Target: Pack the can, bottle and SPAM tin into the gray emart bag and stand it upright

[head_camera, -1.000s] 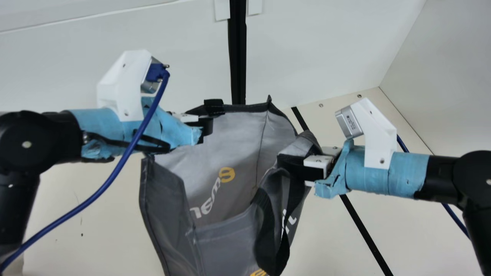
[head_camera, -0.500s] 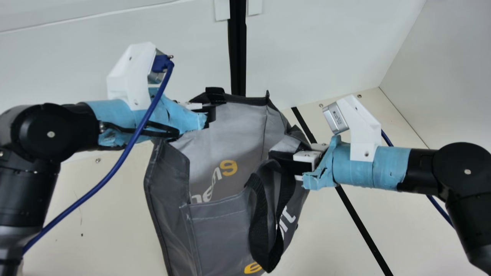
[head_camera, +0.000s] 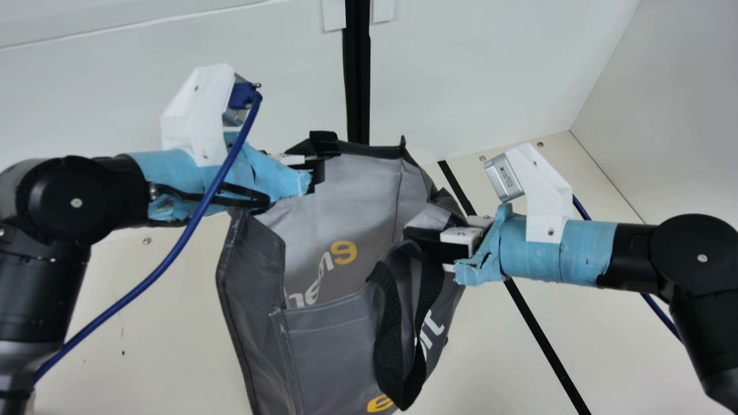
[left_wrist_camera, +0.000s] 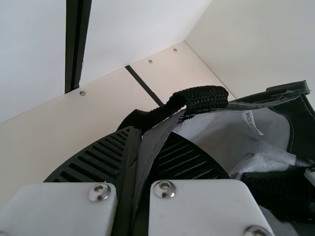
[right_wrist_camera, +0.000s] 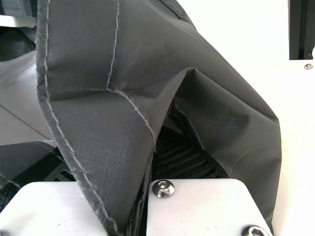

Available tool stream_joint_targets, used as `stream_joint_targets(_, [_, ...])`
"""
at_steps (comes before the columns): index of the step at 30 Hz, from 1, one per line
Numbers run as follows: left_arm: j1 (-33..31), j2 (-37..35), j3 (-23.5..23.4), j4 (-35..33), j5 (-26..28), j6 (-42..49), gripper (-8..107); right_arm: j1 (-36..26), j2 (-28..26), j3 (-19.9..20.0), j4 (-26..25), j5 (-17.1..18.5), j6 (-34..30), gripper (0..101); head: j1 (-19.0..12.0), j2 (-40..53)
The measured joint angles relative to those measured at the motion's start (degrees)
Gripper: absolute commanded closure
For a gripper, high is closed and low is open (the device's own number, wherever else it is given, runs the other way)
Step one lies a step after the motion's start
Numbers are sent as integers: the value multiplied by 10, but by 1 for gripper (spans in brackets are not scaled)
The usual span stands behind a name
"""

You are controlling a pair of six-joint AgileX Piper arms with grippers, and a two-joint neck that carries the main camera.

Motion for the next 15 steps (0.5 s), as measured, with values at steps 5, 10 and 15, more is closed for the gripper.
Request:
stream_joint_targets(5, [0, 0, 0, 0, 0, 0, 70, 0, 0, 0, -1, 0, 0, 101, 0, -1])
stream_joint_targets(10, [0, 0, 0, 0, 0, 0, 53, 0, 0, 0, -1, 0, 0, 101, 0, -1])
stream_joint_targets(15, [0, 0, 0, 0, 0, 0, 37, 0, 0, 0, -1, 0, 0, 101, 0, -1])
